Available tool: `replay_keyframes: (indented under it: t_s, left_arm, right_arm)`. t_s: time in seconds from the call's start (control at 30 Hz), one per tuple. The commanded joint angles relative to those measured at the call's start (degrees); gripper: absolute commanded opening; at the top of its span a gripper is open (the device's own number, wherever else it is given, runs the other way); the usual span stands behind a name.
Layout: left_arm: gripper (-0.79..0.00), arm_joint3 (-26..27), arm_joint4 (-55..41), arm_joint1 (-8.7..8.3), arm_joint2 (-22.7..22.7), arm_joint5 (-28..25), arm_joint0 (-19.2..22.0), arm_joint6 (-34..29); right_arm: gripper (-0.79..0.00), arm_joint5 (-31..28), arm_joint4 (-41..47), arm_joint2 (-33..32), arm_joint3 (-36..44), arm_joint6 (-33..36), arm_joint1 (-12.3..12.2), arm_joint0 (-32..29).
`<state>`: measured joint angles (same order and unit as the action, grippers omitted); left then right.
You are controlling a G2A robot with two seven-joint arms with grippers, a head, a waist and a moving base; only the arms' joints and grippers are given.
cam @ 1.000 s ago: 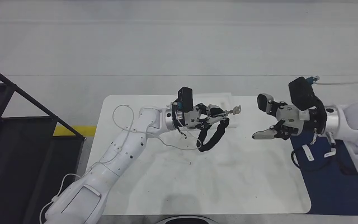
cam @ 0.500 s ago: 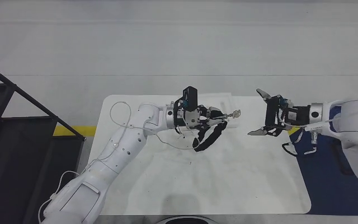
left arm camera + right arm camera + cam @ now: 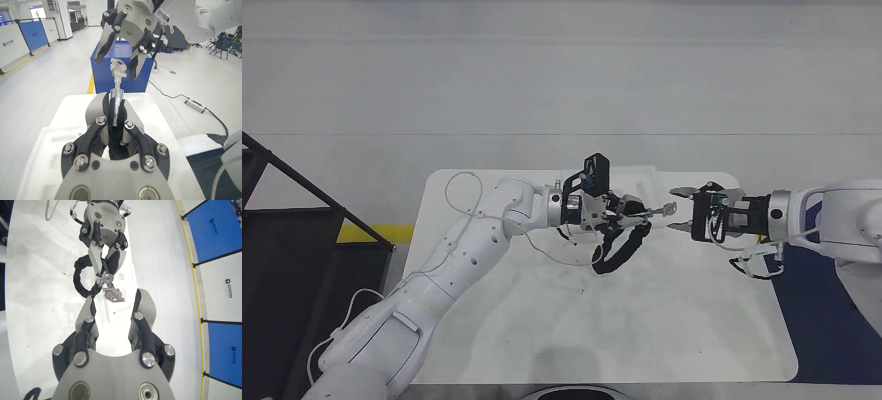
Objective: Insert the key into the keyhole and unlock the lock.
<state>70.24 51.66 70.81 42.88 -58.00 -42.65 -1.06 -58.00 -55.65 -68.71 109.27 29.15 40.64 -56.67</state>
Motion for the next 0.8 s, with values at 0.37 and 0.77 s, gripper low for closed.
replay_keyframes:
  t_s: [0.37, 0.77]
  left_arm:
    - [-0.785, -0.8, -2.3, -0.37, -2.9, 0.0, 1.4, 0.1]
    - [-0.785, -1.4, -3.3, -1.14, -4.5, 0.0, 2.0, 0.8]
  right_arm:
    - [-0.548, 0.4, -4.1, 0.9, 2.4, -1.8, -0.1, -0.1]
    - [-0.557, 0.0, -9.2, 1.0, 4.9, -0.5, -0.3, -0.3]
